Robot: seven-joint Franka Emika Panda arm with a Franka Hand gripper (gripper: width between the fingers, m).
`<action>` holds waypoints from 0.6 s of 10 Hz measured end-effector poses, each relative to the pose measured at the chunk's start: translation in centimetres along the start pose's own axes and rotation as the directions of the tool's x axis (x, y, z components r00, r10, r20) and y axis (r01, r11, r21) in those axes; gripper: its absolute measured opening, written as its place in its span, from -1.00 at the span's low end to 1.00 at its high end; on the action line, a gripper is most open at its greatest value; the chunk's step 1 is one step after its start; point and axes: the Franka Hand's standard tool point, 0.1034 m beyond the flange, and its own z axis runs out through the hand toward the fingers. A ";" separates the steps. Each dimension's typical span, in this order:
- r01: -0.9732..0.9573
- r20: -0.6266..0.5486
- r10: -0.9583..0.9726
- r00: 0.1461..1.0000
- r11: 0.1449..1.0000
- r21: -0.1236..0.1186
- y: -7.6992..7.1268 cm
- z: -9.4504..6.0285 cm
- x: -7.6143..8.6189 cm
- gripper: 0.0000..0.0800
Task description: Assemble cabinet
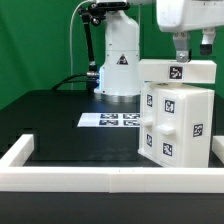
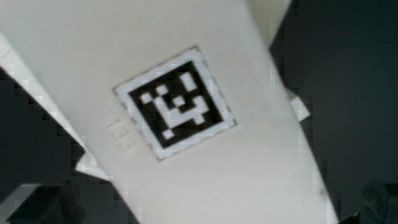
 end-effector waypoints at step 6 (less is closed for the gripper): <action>0.373 0.005 -0.373 0.928 0.928 -0.008 0.7 0.7 -1.6 0.99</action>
Offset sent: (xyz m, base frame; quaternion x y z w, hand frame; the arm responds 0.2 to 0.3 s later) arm -0.0035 -0.0039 -0.0045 -0.0032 0.0122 -0.2036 0.9790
